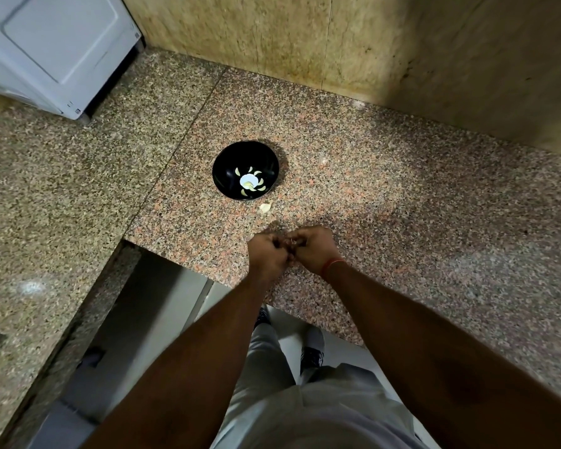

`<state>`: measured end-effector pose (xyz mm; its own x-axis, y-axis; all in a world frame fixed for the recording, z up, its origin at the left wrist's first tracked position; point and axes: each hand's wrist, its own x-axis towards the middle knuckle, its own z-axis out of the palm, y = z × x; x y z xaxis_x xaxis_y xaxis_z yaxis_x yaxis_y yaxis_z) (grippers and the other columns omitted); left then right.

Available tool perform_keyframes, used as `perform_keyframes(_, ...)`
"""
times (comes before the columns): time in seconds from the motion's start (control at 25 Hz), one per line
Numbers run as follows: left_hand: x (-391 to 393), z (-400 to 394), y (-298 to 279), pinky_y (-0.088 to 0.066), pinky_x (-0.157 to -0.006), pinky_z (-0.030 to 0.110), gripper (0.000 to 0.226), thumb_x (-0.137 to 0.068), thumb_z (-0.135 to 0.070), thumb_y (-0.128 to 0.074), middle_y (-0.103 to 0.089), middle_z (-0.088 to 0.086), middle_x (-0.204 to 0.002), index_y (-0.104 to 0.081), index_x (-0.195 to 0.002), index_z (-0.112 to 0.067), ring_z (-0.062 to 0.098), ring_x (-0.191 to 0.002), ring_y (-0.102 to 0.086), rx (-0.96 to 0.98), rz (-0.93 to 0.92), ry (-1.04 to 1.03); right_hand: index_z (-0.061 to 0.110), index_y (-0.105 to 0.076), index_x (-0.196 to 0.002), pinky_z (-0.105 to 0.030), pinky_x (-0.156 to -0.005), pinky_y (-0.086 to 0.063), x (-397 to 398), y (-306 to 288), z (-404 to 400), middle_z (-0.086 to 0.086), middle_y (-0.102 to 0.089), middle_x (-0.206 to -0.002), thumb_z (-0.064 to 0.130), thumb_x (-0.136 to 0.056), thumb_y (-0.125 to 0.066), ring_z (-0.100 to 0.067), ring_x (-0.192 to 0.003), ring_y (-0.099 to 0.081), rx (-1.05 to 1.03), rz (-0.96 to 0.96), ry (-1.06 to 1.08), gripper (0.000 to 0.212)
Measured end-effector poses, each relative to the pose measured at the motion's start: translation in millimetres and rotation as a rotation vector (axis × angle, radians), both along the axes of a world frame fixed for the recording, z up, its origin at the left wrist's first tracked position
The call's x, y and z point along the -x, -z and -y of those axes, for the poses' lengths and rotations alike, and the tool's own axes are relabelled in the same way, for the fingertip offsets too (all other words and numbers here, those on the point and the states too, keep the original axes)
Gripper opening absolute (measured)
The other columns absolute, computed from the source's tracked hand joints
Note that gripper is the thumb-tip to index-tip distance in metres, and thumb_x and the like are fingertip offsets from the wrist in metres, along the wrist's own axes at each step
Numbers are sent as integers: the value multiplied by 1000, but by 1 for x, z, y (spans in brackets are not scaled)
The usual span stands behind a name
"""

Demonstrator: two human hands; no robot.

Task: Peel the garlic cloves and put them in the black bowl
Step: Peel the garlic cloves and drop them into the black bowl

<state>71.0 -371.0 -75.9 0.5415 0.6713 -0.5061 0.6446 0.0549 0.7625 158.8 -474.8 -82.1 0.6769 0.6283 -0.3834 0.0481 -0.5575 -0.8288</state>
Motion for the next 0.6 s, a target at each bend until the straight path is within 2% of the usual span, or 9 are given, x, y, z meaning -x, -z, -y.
perform_keyframes(0.08,1,0,-3,-55,-47,32,25,-84,11,-71,-67,9,-65,-65,-68,-7,22,-55,-65,-34,12,18,6,-79,-93,-33,-67,-63,-1,-3,1,-8,-76,-82,-11,-83,-71,-19,-71,-73,-29,-74,51,21)
perform_keyframes(0.16,3,1,-5,-55,-50,28,16,-82,6,-75,-68,5,-66,-69,-70,-3,17,-56,-66,-121,6,93,2,-79,-94,-26,-58,-60,-1,-5,1,-12,-76,-82,-13,-84,-68,-18,-64,-72,-49,-162,88,21)
perform_keyframes(0.32,5,4,-7,-51,-46,18,10,-90,-3,-71,-67,3,-68,-71,-80,-3,14,-56,-64,-165,22,110,6,-80,-94,-24,-56,-59,-1,-10,-2,-9,-77,-86,-7,-84,-74,-19,-68,-74,-40,-162,91,18)
perform_keyframes(0.36,5,4,-9,-55,-50,20,8,-90,0,-71,-69,5,-71,-71,-82,-1,16,-59,-67,-129,41,72,5,-80,-95,-24,-57,-59,-2,-12,-2,-10,-77,-87,-6,-84,-75,-18,-69,-74,-53,-168,88,17)
perform_keyframes(0.44,4,2,-11,-62,-59,32,7,-87,3,-73,-73,10,-77,-72,-82,-2,23,-66,-73,-56,61,19,1,-79,-95,-22,-56,-59,-4,-17,-1,-12,-77,-85,-7,-84,-76,-13,-63,-73,-74,-176,76,15)
perform_keyframes(0.52,4,0,-14,-63,-59,36,12,-88,2,-74,-73,8,-74,-72,-79,-7,21,-63,-72,-70,49,54,3,-79,-93,-23,-55,-59,-7,-19,-1,-12,-76,-79,-7,-84,-75,-12,-58,-72,-59,-119,39,14)
perform_keyframes(0.6,4,-2,-14,-62,-59,39,17,-87,1,-75,-71,8,-69,-72,-73,-10,23,-60,-70,-53,54,50,6,-79,-91,-31,-60,-63,-9,-18,-1,-10,-76,-76,-5,-84,-75,-15,-61,-73,-40,-58,2,14)
